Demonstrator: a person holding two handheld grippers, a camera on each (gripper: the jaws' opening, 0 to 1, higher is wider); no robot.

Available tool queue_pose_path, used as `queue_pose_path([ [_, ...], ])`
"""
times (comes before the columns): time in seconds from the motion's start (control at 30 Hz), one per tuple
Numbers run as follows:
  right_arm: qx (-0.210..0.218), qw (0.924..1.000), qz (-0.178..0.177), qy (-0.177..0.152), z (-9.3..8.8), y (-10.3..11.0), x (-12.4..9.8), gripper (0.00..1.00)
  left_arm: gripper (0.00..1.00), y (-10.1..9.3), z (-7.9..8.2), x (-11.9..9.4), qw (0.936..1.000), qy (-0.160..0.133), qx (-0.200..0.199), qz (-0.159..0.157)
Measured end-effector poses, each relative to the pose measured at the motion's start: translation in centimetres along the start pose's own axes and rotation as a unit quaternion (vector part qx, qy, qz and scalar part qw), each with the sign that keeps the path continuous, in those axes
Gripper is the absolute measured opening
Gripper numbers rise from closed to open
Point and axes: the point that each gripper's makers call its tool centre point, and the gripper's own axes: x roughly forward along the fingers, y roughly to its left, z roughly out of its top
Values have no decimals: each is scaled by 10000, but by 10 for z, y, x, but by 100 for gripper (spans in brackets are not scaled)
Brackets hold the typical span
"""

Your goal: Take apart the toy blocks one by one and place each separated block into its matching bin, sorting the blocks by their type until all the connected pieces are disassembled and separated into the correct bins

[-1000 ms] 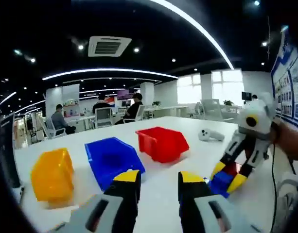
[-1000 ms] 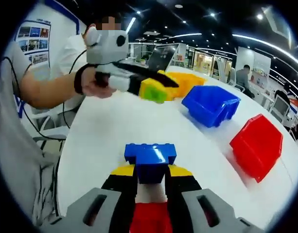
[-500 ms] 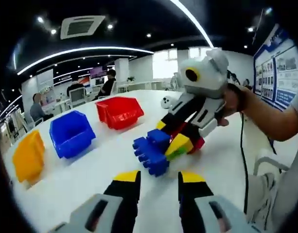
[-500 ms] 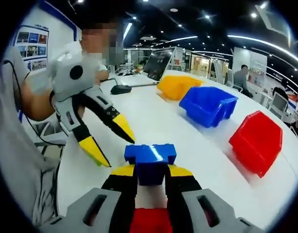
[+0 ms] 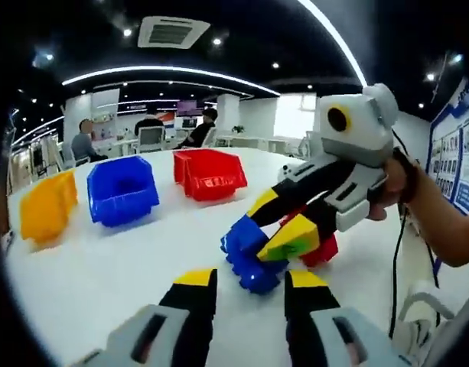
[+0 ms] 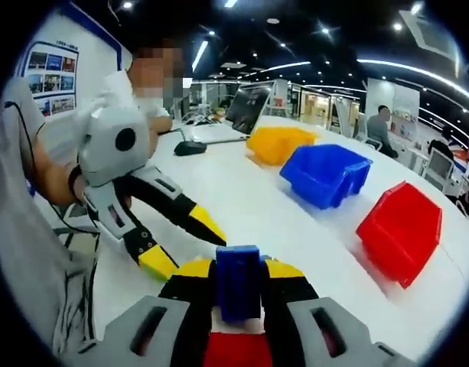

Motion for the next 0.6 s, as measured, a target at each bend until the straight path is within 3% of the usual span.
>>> queue_pose_path([
  [0.1, -33, 10000, 49, 3, 4, 2, 3, 24, 33, -2, -2, 4, 9990, -6, -451, 16],
  [0.2, -91, 9999, 100, 94, 4, 4, 4, 24, 24, -2, -15, 8, 9962, 285, -818, 56],
  [0.27, -105, 9998, 90, 149, 2, 1, 3, 24, 23, -4, -15, 8, 9943, 196, -1051, -22],
  [0.4, -219, 9995, 112, 173, 1, 3, -1, 23, 21, -6, -13, 7, 9941, 124, -1070, -157],
  [0.6, -570, 9980, 169, 236, 1, 12, -2, 22, 20, -9, -13, 6, 9969, 203, -721, -243],
])
